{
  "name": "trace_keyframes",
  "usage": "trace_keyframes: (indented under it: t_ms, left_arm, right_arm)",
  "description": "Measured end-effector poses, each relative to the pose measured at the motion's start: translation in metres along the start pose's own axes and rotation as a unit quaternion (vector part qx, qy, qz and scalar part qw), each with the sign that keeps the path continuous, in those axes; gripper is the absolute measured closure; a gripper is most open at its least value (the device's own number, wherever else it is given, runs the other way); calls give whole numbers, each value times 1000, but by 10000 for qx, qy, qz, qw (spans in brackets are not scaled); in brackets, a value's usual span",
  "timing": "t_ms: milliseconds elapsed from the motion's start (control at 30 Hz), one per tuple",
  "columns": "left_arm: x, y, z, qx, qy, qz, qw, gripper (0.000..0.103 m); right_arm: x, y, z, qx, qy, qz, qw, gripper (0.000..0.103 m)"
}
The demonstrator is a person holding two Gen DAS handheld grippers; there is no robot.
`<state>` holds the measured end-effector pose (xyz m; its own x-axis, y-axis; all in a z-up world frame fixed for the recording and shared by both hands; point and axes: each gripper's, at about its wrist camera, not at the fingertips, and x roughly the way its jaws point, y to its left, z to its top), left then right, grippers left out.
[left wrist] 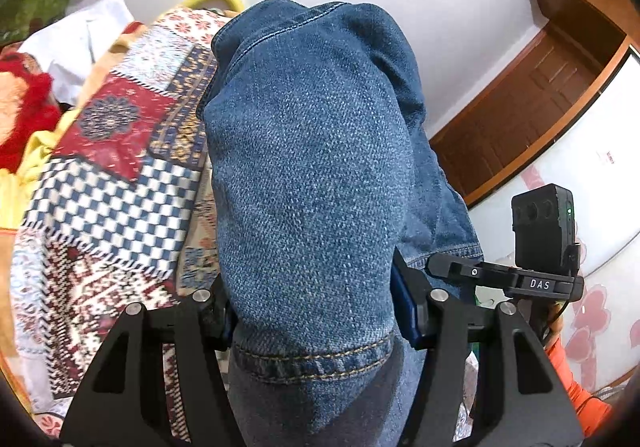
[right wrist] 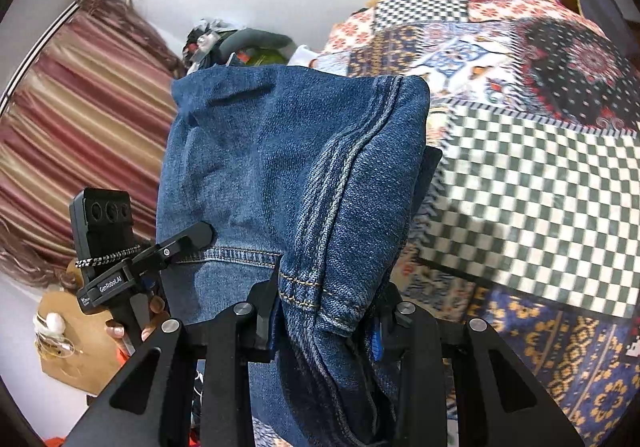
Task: Fold large clothes
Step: 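Fold the lifted denim edge over onto the bundle with both grippers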
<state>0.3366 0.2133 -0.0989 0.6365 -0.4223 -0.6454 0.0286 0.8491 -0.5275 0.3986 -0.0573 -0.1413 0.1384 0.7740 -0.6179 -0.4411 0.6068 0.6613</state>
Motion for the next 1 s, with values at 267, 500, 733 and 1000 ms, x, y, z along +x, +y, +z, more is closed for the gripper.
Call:
trace_keyframes:
  t_ms: [267, 500, 733, 1000]
  left_arm:
    - [-20, 56, -21, -377, 161, 227, 9989, 43]
    - [8, 120, -51, -1104, 618, 317, 9915, 43]
    - [44, 169, -65, -1675, 763, 184, 9827, 38]
    - [51, 191, -83, -1823, 758, 304, 9799, 27]
  right_arm:
    - [56, 26, -14, -21, 378, 79, 9993, 73]
    - [130, 18, -28, 155, 1050, -41, 9943, 73]
    - [172, 4, -22, 150, 1251, -202, 9918, 73]
    - [204, 2, -15, -352, 1326, -477, 9894, 63]
